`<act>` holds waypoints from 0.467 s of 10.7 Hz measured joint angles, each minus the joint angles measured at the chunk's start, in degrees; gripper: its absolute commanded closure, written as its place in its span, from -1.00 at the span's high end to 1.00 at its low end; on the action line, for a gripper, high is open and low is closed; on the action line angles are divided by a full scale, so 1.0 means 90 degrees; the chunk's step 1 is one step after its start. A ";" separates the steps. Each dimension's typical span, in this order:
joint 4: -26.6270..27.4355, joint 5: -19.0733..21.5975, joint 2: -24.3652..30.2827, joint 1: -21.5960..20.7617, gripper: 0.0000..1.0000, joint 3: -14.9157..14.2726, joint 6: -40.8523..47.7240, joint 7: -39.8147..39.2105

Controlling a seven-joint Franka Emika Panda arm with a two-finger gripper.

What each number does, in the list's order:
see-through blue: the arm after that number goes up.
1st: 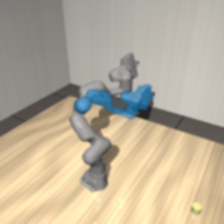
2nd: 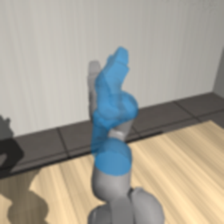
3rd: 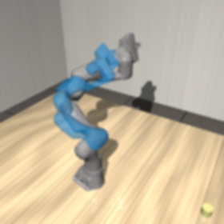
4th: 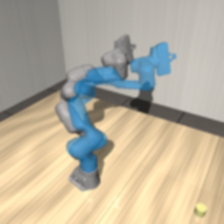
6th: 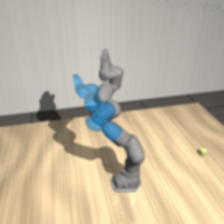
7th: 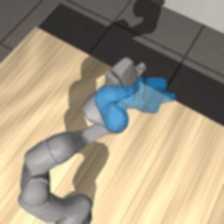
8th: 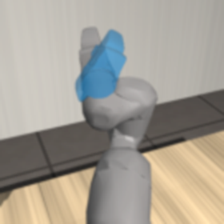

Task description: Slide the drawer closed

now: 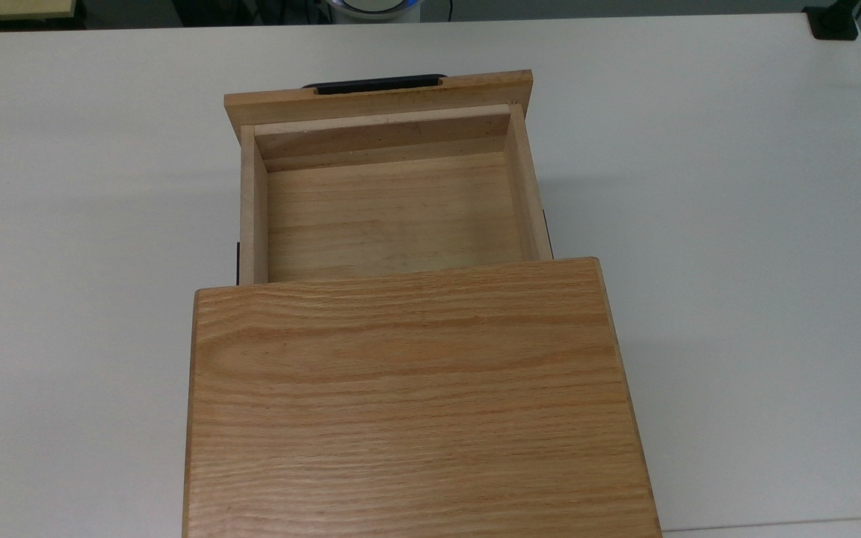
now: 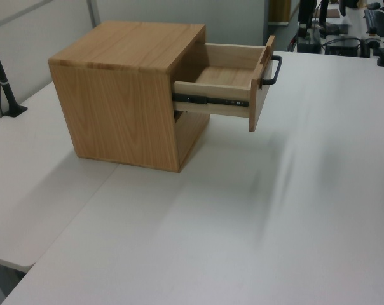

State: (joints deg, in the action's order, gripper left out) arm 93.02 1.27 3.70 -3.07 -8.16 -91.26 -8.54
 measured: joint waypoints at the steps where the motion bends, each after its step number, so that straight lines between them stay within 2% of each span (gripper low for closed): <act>1: 0.0001 0.0000 0.0000 -0.0009 -0.48 0.0007 0.0051 -0.0018; 2: 0.0018 0.0001 -0.0001 -0.0023 -0.70 0.0030 0.0111 -0.0029; 5: 0.0194 0.0004 -0.0021 -0.0301 -0.83 0.0169 0.0167 -0.0036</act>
State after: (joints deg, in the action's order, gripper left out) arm 94.76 1.31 3.52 -5.78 -6.64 -89.76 -8.87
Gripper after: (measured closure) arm 0.780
